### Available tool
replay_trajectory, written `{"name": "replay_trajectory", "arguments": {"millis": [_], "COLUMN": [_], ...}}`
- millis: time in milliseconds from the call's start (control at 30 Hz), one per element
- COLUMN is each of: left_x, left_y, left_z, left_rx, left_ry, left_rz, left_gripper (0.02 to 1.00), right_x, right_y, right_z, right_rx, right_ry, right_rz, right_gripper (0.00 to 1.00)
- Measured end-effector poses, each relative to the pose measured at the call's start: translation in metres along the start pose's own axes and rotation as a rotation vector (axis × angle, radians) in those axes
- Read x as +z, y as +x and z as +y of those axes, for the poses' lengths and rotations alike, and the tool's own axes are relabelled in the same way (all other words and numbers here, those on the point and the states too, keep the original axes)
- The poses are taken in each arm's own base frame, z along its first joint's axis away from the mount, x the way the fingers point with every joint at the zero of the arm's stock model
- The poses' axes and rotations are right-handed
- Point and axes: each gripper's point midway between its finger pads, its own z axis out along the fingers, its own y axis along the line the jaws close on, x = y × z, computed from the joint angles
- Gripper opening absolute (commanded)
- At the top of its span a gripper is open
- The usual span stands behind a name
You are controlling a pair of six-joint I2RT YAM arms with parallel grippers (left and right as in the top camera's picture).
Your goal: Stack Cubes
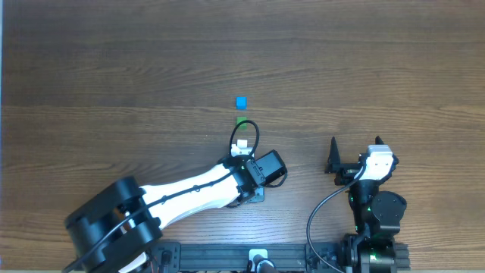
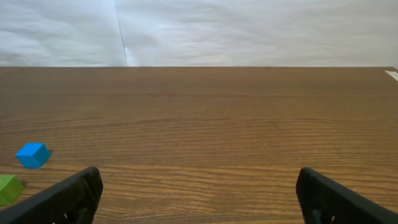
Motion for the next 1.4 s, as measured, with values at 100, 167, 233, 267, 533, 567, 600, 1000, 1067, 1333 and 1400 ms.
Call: {"name": "replay_trajectory", "arguments": {"millis": [100, 167, 233, 267, 533, 567, 600, 1000, 1067, 1333, 1400], "left_x": [-0.015, -0.026, -0.037, -0.044, -0.099, -0.102, -0.103, -0.052, -0.049, -0.041, -0.035], "left_y": [-0.003, -0.007, -0.012, -0.016, -0.082, -0.089, -0.096, -0.111, -0.111, -0.115, -0.114], "left_z": [0.002, 0.006, 0.013, 0.015, -0.005, -0.008, -0.010, 0.002, 0.002, -0.004, -0.004], "left_rx": [-0.010, -0.025, -0.045, -0.058, -0.100, -0.100, -0.101, -0.078, -0.076, -0.065, -0.064], "left_ry": [0.020, 0.028, 0.017, 0.006, 0.069, 0.076, 0.077, -0.031, -0.033, -0.020, -0.028], "left_rz": [-0.012, -0.019, -0.020, -0.021, -0.127, -0.136, -0.143, -0.059, -0.053, -0.059, -0.052], "left_gripper": [0.134, 0.117, 0.108, 0.106, 0.110, 0.110, 0.112, 0.108, 0.110, 0.115, 0.117], "right_x": [0.000, 0.000, 0.000, 0.000, 0.000, 0.000, 0.000, 0.000, 0.000, 0.000, 0.000], "right_y": [0.000, 0.000, 0.000, 0.000, 0.000, 0.000, 0.000, 0.000, 0.000, 0.000, 0.000], "right_z": [0.000, 0.000, 0.000, 0.000, 0.000, 0.000, 0.000, 0.000, 0.000, 0.000, 0.000], "right_rx": [0.000, 0.000, 0.001, 0.000, 0.001, 0.000, 0.001, 0.000, 0.000, 0.000, 0.000], "right_ry": [0.000, 0.000, 0.000, 0.000, 0.000, 0.000, 0.000, 0.000, 0.000, 0.000, 0.000], "right_rz": [0.000, 0.000, 0.000, 0.000, 0.000, 0.000, 0.000, 0.000, 0.000, 0.000, 0.000], "right_gripper": [0.991, 0.991, 0.991, 0.993, 0.991, 0.993, 0.991, 0.993, 0.991, 0.991, 0.993]}}
